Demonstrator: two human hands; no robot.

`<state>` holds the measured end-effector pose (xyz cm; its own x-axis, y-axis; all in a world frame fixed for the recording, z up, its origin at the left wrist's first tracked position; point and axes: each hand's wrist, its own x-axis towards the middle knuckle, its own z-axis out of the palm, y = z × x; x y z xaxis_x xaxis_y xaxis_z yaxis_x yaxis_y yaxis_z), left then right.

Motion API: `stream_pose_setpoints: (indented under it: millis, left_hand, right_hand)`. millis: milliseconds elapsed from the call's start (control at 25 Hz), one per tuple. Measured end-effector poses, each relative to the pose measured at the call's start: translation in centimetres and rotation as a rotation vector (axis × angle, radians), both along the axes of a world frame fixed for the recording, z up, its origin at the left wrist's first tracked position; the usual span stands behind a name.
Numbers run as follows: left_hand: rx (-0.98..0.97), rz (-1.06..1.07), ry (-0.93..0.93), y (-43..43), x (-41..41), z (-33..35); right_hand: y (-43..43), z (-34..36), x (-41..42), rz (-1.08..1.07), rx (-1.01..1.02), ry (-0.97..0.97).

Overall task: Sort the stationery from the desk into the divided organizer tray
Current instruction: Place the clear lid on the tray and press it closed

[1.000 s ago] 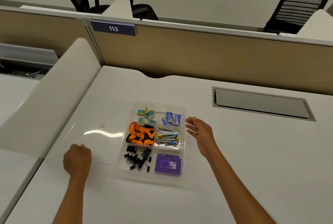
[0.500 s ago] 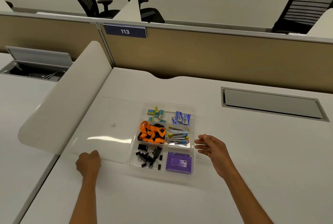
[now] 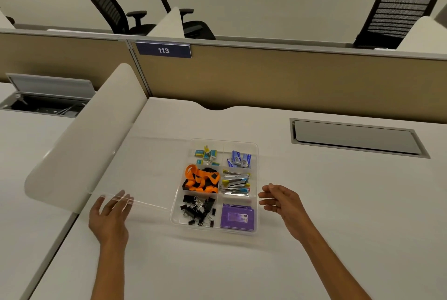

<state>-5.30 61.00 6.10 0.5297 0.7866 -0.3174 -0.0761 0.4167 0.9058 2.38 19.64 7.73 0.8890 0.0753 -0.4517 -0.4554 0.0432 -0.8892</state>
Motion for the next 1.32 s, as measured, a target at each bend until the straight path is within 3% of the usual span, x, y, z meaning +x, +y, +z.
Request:
stream_pose_setpoints:
  millis: [400, 800, 920, 1040, 1320]
  left_hand:
    - [0.784, -0.415, 0.133, -8.5, -2.3, 5.2]
    - [1.519, -0.761, 0.217, -14.9, -3.9, -1.7]
    - [1.591, -0.823, 0.262, -15.0, -3.5, -2.1]
    - [1.644, -0.863, 0.148, -15.3, -3.2, -2.4]
    - [1.6, -1.116, 0.086, -16.1, -2.6, -2.5]
  right_hand:
    - [0.8, 0.6, -1.3, 0.054, 0.028, -0.008]
    - [7.3, 2.6, -3.4, 0.342, -0.022, 0.014]
    - [7.6, 1.9, -3.5, 0.298, -0.116, 0.004]
    - [6.6, 1.3, -3.8, 0.207, -0.153, 0.019]
    - [3.1, -0.4, -4.3, 0.106, -0.343, -0.009]
